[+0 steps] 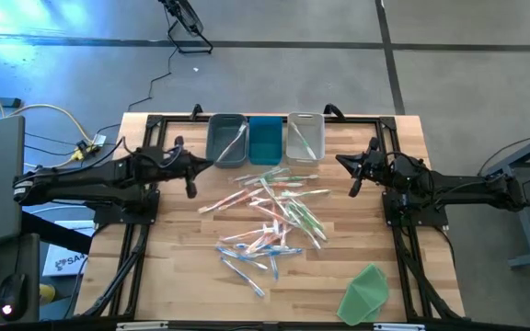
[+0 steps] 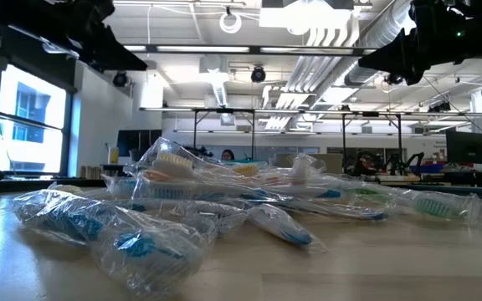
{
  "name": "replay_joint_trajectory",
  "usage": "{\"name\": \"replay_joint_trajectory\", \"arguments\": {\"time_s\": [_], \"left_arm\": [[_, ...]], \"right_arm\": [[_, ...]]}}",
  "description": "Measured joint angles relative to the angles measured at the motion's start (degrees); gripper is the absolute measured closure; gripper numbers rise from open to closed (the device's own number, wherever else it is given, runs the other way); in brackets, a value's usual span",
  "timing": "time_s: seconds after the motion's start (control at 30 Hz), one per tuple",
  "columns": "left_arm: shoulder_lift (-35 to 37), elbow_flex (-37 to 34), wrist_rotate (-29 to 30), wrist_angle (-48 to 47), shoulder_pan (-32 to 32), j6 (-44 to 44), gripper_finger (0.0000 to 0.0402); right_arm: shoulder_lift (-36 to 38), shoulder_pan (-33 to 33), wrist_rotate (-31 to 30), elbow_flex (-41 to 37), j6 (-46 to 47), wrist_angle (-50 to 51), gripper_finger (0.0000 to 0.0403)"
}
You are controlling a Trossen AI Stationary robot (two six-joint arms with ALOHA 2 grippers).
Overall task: Pick & Place Toothbrushes
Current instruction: Put the orange toothbrush into the dark blue bin
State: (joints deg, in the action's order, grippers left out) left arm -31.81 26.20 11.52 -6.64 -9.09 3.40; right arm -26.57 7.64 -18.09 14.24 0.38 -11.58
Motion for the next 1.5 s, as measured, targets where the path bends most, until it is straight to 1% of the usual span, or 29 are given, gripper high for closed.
{"name": "replay_joint_trajectory", "arguments": {"time_s": [0.13,0.27,0.6,0.7,1.2,1.5], "left_arm": [[3.2,-0.7,0.0,-1.6,2.4,0.0,0.0392],[4.9,-0.8,0.0,-2.4,5.1,-0.1,0.0392],[5.1,-0.8,0.2,-2.5,10.0,-2.6,0.0392],[4.9,-0.8,0.2,-2.5,10.4,-3.6,0.0392],[5.0,-0.8,0.1,-2.5,10.6,-3.2,0.0392],[4.9,-0.8,-0.1,-4.5,10.6,-3.2,0.0392]], "right_arm": [[0.0,0.0,0.0,0.0,0.0,0.0,0.04],[0.0,0.0,0.0,0.0,0.0,0.0,0.04],[0.0,0.0,0.0,0.0,0.0,0.2,0.04],[0.0,0.0,0.0,0.0,0.0,0.2,0.04],[0.0,0.0,0.0,0.0,0.0,0.2,0.04],[0.0,0.0,0.0,0.0,0.0,0.2,0.0401]]}}
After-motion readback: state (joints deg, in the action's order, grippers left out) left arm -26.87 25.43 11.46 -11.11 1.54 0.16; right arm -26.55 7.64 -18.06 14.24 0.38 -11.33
